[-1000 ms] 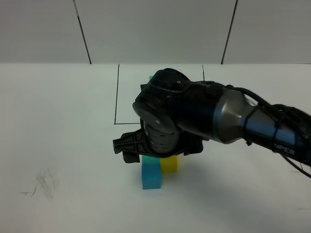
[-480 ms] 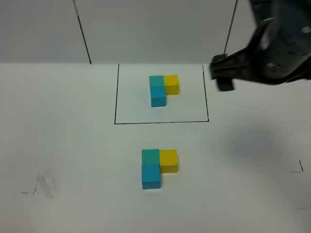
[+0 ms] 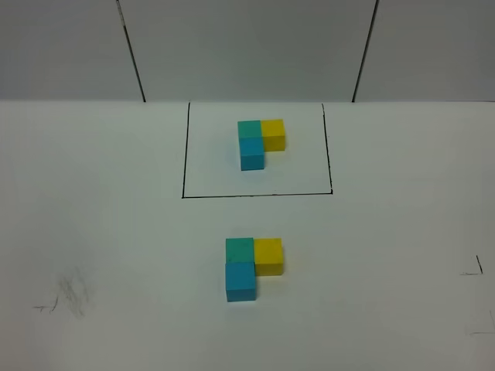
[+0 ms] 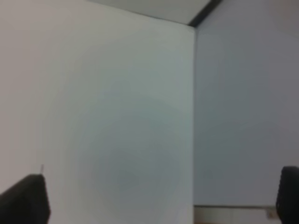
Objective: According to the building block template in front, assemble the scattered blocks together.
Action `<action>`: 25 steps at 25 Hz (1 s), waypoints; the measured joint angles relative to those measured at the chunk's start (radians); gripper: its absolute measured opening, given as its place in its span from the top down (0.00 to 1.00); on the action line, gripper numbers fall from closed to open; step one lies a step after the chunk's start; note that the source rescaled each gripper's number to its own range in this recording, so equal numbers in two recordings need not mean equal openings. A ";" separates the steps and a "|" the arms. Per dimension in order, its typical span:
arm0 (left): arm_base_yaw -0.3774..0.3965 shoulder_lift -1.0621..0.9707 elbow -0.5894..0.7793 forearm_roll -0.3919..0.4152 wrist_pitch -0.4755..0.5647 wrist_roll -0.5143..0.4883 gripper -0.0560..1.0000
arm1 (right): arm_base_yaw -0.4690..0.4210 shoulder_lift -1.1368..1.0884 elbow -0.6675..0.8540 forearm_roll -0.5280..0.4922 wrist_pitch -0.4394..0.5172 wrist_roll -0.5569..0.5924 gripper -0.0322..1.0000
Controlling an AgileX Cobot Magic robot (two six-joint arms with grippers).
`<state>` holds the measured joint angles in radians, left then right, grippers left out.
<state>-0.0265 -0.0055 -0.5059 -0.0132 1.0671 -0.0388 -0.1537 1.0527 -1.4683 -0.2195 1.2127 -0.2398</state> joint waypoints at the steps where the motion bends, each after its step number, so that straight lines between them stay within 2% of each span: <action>1: 0.000 0.000 0.000 0.000 0.000 0.000 0.38 | -0.009 -0.059 0.028 0.000 0.000 0.004 0.00; 4: 0.000 0.000 0.000 0.000 0.000 0.000 0.38 | 0.003 -0.240 0.116 0.018 0.002 0.041 0.00; 8: 0.000 0.000 0.000 0.000 0.000 0.000 0.38 | 0.070 -0.505 0.235 0.082 0.007 0.058 0.01; 13: 0.000 0.000 0.000 0.000 0.000 0.000 0.38 | 0.119 -0.783 0.388 0.196 0.008 -0.032 0.07; 17: 0.000 0.000 0.000 0.000 0.000 0.000 0.38 | 0.124 -0.966 0.523 0.233 0.009 -0.054 0.14; 20: 0.000 0.000 0.000 0.000 0.000 0.000 0.38 | 0.125 -1.054 0.623 0.242 -0.012 0.001 0.19; 25: 0.000 0.000 0.000 0.000 0.000 0.000 0.38 | 0.128 -1.061 0.770 0.259 -0.065 0.067 0.21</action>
<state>-0.0265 -0.0055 -0.5059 -0.0132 1.0671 -0.0388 -0.0256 -0.0085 -0.6979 0.0398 1.1475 -0.1732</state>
